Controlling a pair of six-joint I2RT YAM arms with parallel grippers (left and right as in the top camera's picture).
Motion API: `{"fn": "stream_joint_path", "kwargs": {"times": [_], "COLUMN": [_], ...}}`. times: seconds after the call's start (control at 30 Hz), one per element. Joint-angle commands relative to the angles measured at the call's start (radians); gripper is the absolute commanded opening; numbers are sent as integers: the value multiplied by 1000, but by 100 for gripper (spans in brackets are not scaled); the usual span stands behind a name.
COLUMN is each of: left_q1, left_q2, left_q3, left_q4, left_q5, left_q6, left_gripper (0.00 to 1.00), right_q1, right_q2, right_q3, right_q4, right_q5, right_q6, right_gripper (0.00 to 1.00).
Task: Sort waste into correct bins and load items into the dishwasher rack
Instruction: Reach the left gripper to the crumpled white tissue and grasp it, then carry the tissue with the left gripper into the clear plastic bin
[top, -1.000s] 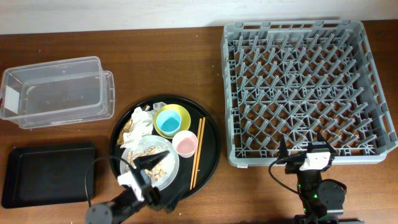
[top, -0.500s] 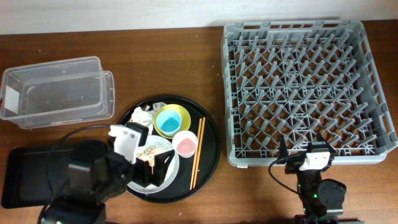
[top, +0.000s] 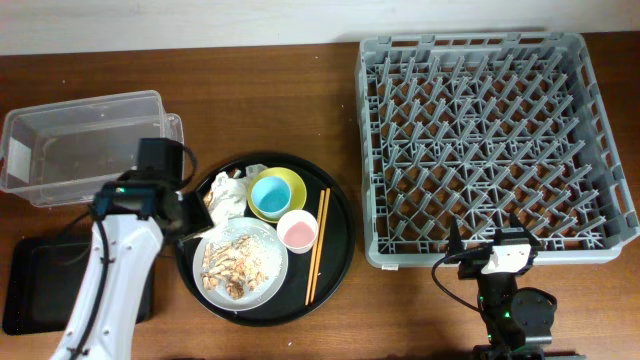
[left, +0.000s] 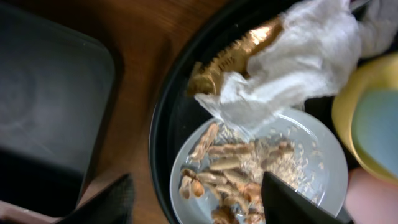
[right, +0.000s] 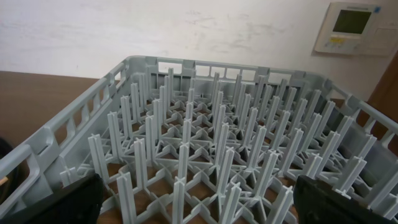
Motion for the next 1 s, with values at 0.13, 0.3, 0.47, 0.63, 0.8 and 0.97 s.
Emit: {"fn": "stream_joint_path", "kwargs": {"times": [0.13,0.3,0.47,0.63,0.8,0.97], "left_q1": [26,26,12,-57,-57,-57], "left_q2": [215,323,360,360,372,372], "left_q3": [4,4,4,4,4,-3], "left_q4": [194,249,283,282,293,298], "left_q5": [243,265,231,169,140,141], "left_q6": [105,201,236,246,246,246], "left_gripper": [51,50,45,45,29,1], "right_q1": [-6,-6,-6,-6,-6,-6], "right_q2": [-6,-6,-6,-6,-6,-6], "right_q3": [-10,-10,-10,-10,-10,-10], "right_q4": [2,2,2,2,2,2], "right_q5": [8,8,9,8,8,9], "right_q6": [0,1,1,1,1,1], "right_gripper": [98,98,98,98,98,98]}}
